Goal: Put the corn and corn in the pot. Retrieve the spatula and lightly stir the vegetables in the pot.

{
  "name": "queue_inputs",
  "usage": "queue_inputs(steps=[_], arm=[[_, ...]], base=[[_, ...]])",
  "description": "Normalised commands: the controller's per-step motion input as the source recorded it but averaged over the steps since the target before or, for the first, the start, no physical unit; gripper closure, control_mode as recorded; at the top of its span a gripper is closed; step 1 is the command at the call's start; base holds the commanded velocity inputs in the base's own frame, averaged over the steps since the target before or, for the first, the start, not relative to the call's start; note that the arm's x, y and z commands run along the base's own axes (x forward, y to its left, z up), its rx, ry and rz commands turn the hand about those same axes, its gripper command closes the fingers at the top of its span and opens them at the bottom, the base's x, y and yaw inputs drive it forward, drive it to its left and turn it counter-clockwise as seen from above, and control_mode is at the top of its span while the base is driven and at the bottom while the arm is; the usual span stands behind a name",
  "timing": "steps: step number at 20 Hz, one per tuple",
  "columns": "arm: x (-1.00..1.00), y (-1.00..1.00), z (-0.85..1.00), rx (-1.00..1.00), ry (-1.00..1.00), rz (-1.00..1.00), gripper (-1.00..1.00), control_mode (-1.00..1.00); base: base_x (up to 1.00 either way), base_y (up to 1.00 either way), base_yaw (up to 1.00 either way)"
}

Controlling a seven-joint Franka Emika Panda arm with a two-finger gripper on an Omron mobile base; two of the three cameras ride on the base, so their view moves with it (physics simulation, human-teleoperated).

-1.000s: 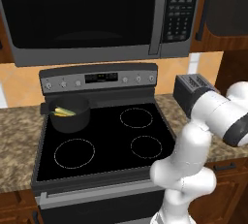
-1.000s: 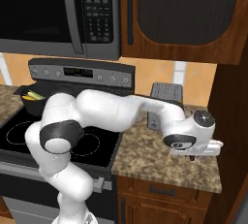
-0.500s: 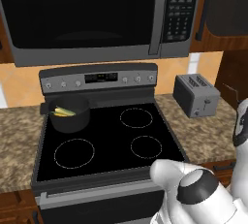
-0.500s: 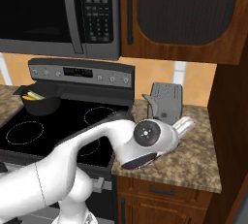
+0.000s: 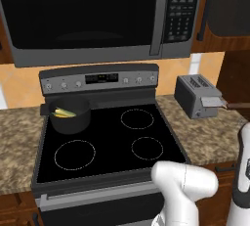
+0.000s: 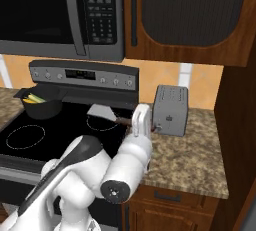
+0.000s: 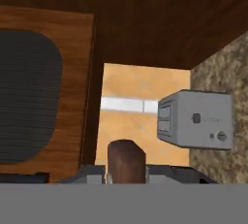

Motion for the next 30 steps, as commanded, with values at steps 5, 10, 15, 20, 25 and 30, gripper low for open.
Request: queue_inputs(steps=[5, 10, 15, 20, 25, 30], arm=[[-0.17, 0.9, 1.0, -0.59, -0.07, 0.43, 1.0, -1.0], [-0.13, 1.0, 0.94, -0.65, -0.11, 0.34, 1.0, -1.0], [-0.4, 1.0, 0.29, -0.73, -0.31, 0.09, 1.0, -1.0], [-0.07, 0.94, 0.0, -0.51, -0.18, -0.2, 1.0, -1.0], [-0.13, 0.8, 0.0, -0.33, -0.08, -0.37, 1.0, -1.0], [-0.07, 0.35, -0.02, -0.11, 0.02, -0.27, 1.0, -1.0]], base=[[0.0, 0.0, 0.0], [0.0, 0.0, 0.0], [0.0, 0.0, 0.0], [0.0, 0.0, 0.0], [0.0, 0.0, 0.0], [0.0, 0.0, 0.0]])
